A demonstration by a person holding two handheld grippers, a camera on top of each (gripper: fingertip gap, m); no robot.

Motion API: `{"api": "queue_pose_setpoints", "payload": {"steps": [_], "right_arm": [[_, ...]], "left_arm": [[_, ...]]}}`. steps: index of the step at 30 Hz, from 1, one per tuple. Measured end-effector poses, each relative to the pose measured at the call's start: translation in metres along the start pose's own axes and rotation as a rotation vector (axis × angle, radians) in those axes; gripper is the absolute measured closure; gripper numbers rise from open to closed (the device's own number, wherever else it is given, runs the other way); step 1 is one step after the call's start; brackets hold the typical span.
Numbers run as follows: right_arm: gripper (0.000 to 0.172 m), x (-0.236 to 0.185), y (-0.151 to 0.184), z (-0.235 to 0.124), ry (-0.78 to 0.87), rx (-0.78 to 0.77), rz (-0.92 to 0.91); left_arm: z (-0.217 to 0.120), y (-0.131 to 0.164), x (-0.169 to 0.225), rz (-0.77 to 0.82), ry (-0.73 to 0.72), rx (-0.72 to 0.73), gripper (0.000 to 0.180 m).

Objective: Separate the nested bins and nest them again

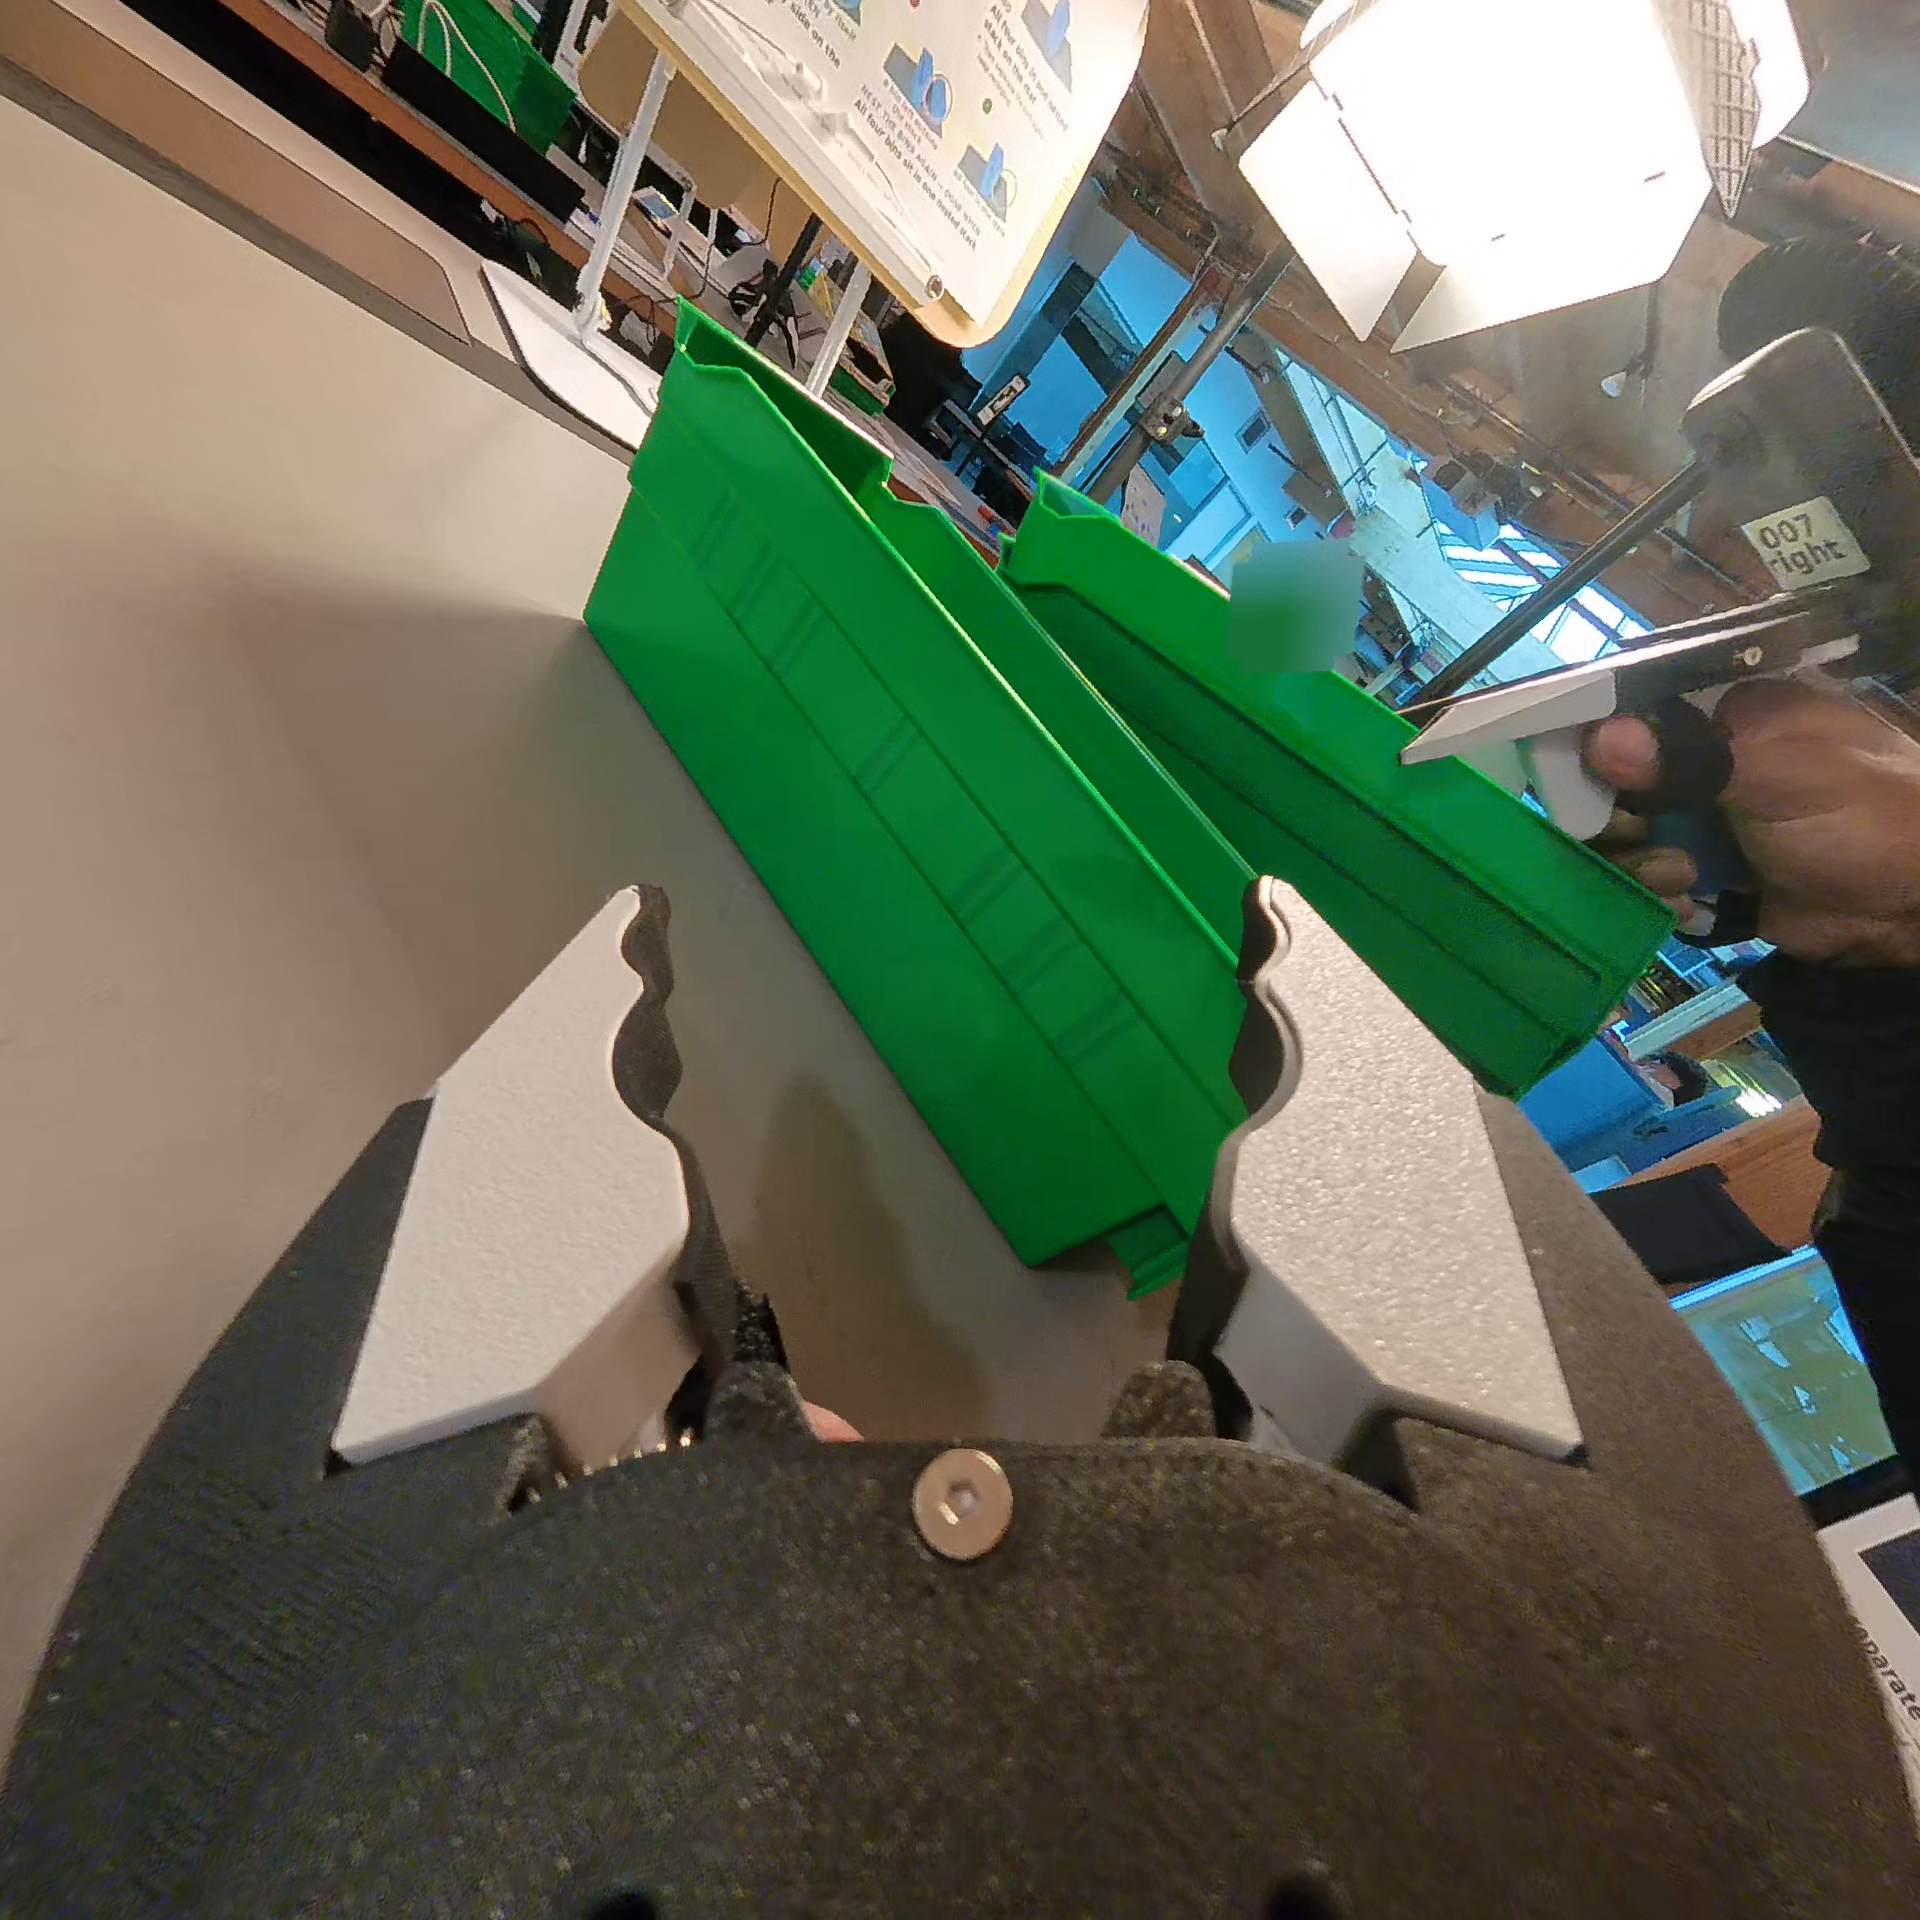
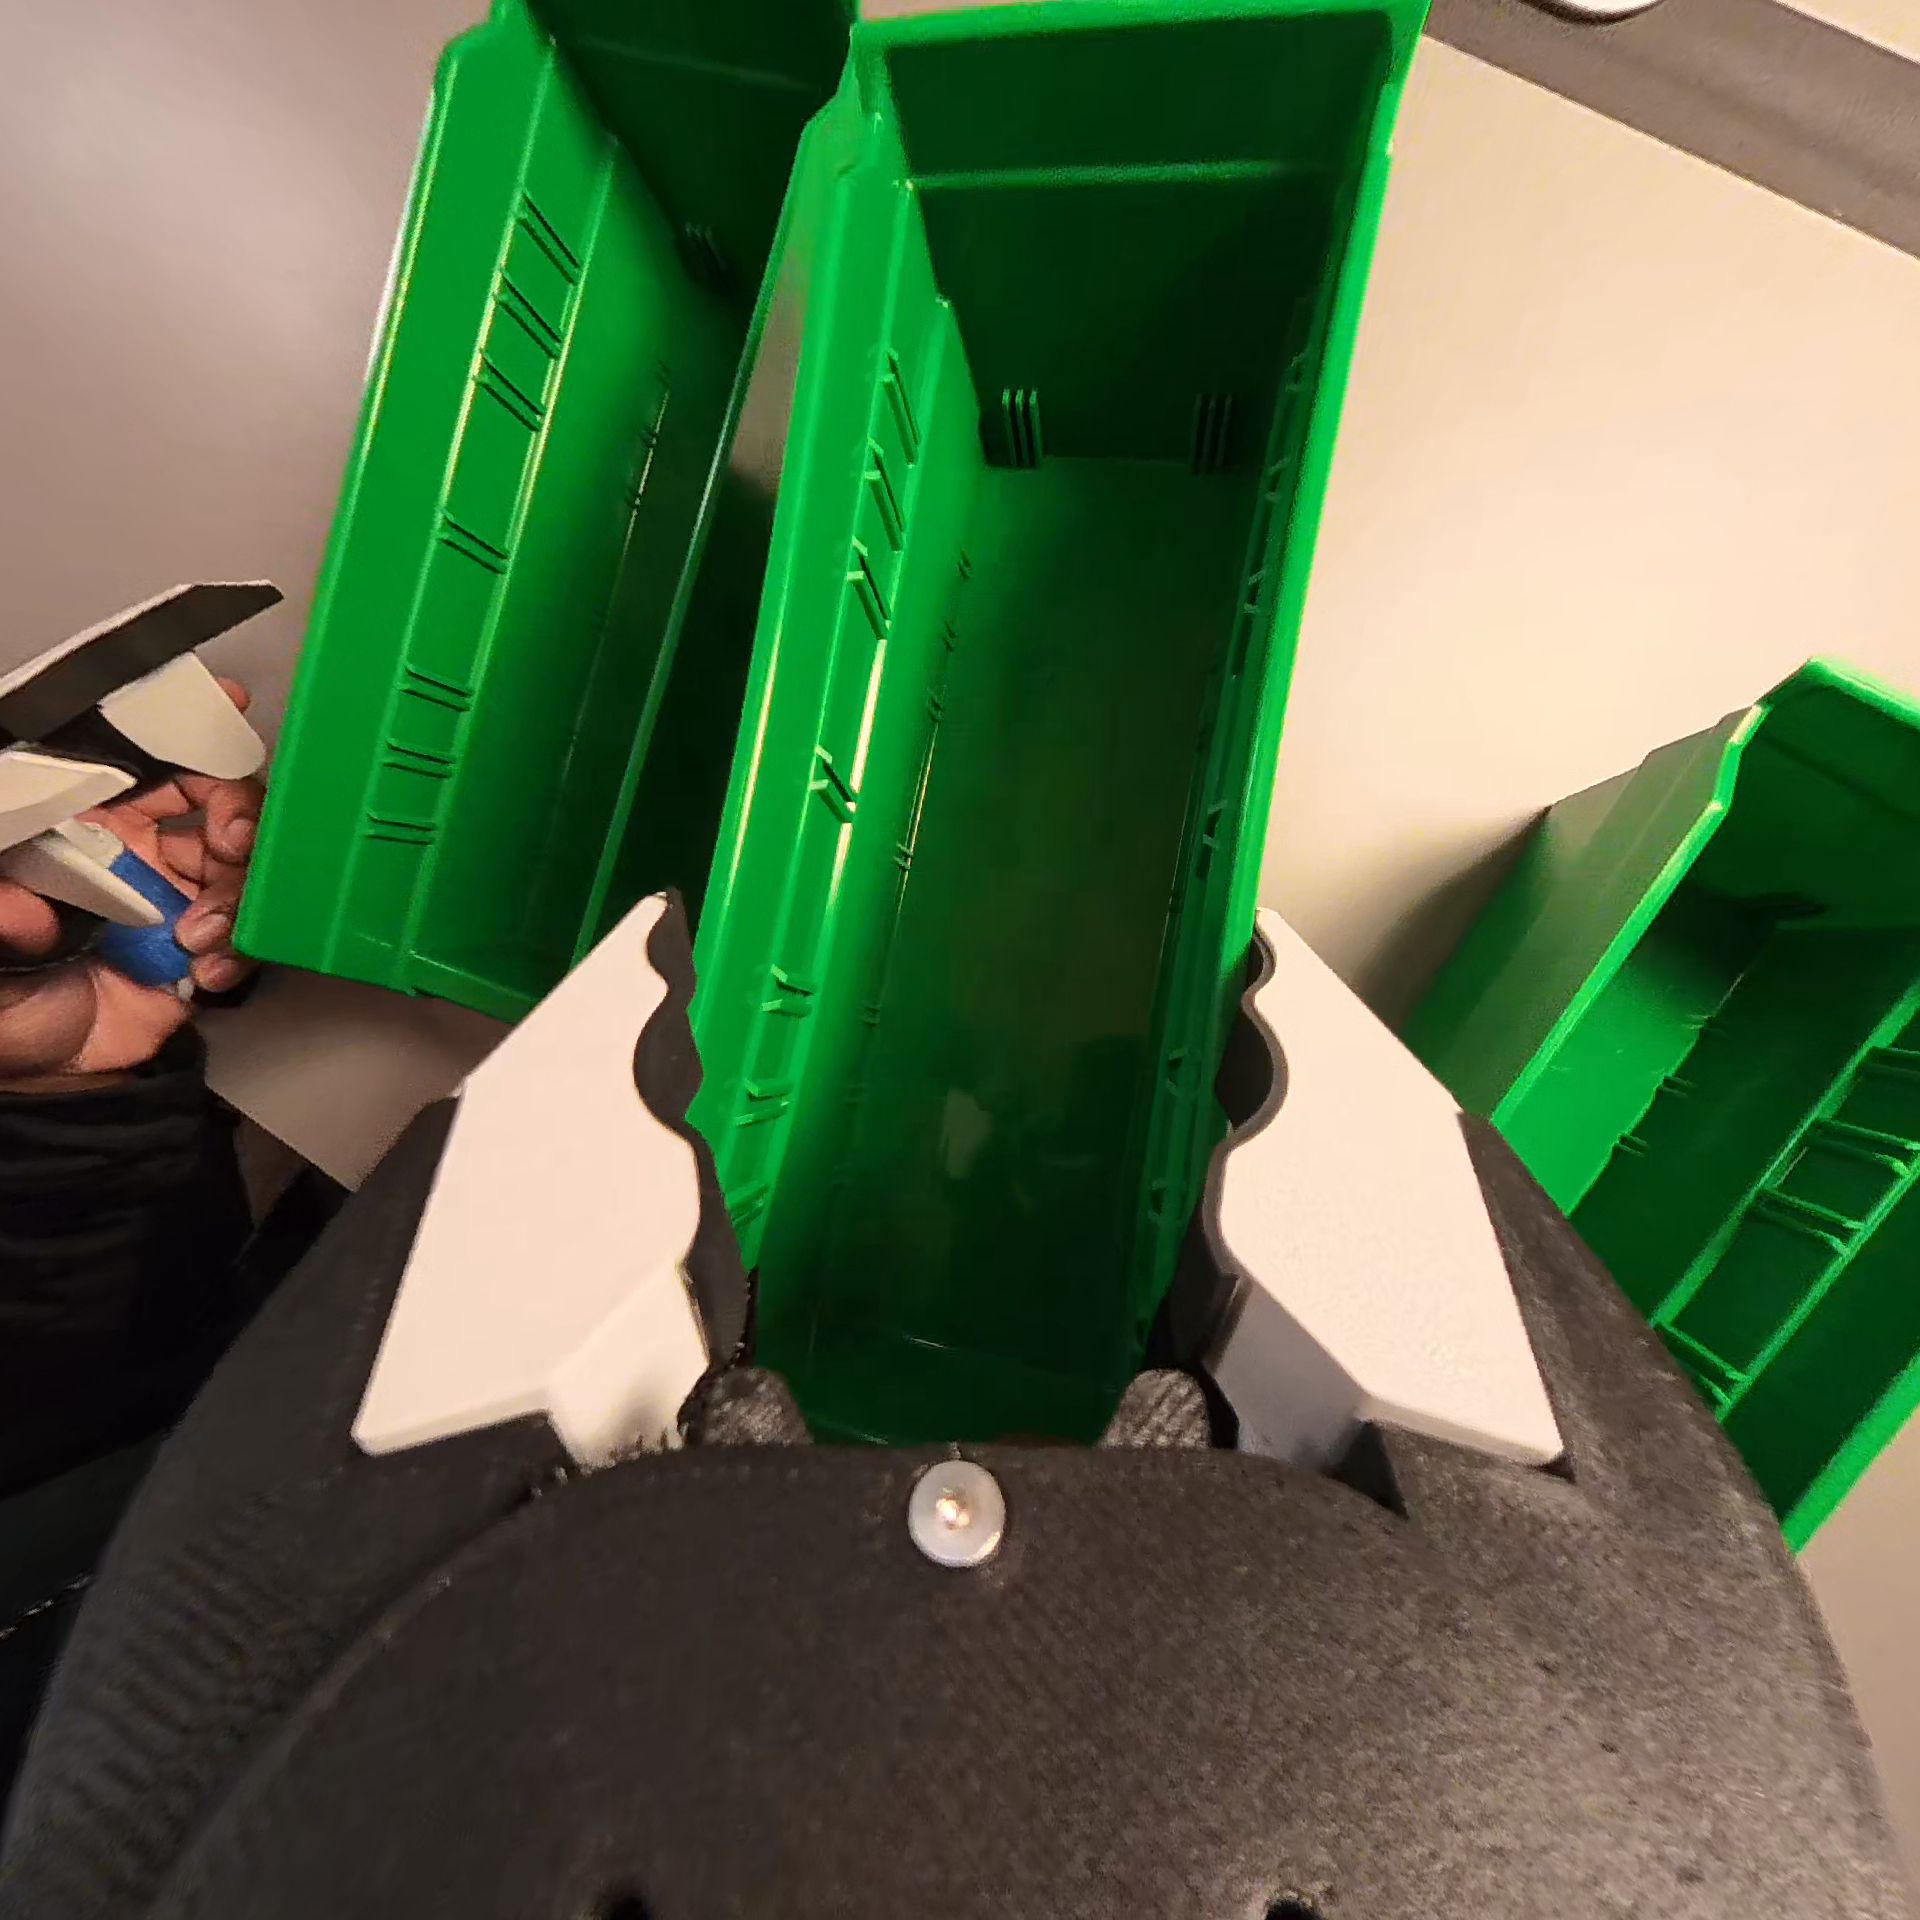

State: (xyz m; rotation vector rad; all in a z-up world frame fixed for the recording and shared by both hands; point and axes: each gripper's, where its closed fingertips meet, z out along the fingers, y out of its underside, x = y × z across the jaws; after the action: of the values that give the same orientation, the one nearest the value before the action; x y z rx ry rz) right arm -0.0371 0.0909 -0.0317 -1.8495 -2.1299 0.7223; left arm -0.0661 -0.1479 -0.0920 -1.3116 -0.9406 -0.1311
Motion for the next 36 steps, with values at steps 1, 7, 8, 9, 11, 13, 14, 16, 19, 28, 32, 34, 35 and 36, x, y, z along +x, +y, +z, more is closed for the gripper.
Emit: {"api": "queue_pose_setpoints", "payload": {"steps": [1,7,8,9,11,13,14,16,19,28,32,34,35,36], "right_arm": [[0.069,-0.0001,-0.0005,0.0001,0.003,0.007,-0.008],[0.070,-0.0044,0.0068,0.0062,0.015,-0.020,-0.063],[0.069,-0.0055,0.0064,0.0066,0.010,-0.014,-0.069],[0.069,-0.0062,0.0076,0.0078,0.008,-0.020,-0.075],[0.070,-0.0075,0.0066,0.0064,0.002,-0.016,-0.074],[0.070,-0.0072,0.0044,0.0048,0.003,0.002,-0.072],[0.070,-0.0067,0.0053,0.0064,0.007,-0.003,-0.076],[0.071,-0.0065,0.0041,0.0051,0.003,0.008,-0.070],[0.071,-0.0052,0.0017,0.0033,0.000,0.039,-0.060],[0.073,-0.0060,0.0025,0.0023,-0.028,0.076,-0.025],[0.073,-0.0067,0.0039,0.0064,-0.026,0.085,-0.024],[0.074,-0.0068,0.0009,0.0029,-0.030,0.111,-0.009],[0.074,-0.0064,-0.0001,0.0032,-0.031,0.124,-0.006],[0.073,-0.0057,0.0018,0.0065,-0.028,0.117,-0.008]], "left_arm": [[-0.0001,-0.0001,0.0001,-0.001,0.000,0.000,0.072],[-0.0001,0.0000,0.0000,0.000,0.000,0.000,0.073],[-0.0001,0.0001,0.0000,0.001,-0.001,0.000,0.073],[-0.0001,0.0001,-0.0001,0.001,-0.001,-0.001,0.073],[-0.0002,0.0000,-0.0002,-0.001,0.000,0.000,0.073],[-0.0001,0.0001,-0.0003,0.000,-0.001,0.000,0.073],[0.0000,0.0003,-0.0004,-0.001,-0.001,-0.002,0.073],[0.0001,0.0004,-0.0004,-0.002,0.000,-0.003,0.073],[0.0000,0.0003,-0.0005,-0.001,-0.001,-0.002,0.073],[-0.0004,-0.0001,-0.0007,-0.001,-0.002,0.001,0.073],[-0.0001,0.0002,-0.0008,0.000,-0.003,-0.002,0.073],[-0.0004,-0.0003,-0.0008,-0.002,-0.001,0.001,0.073],[-0.0004,-0.0002,-0.0008,-0.001,-0.001,0.001,0.073],[-0.0001,0.0001,-0.0008,0.000,-0.002,-0.001,0.073]]}}
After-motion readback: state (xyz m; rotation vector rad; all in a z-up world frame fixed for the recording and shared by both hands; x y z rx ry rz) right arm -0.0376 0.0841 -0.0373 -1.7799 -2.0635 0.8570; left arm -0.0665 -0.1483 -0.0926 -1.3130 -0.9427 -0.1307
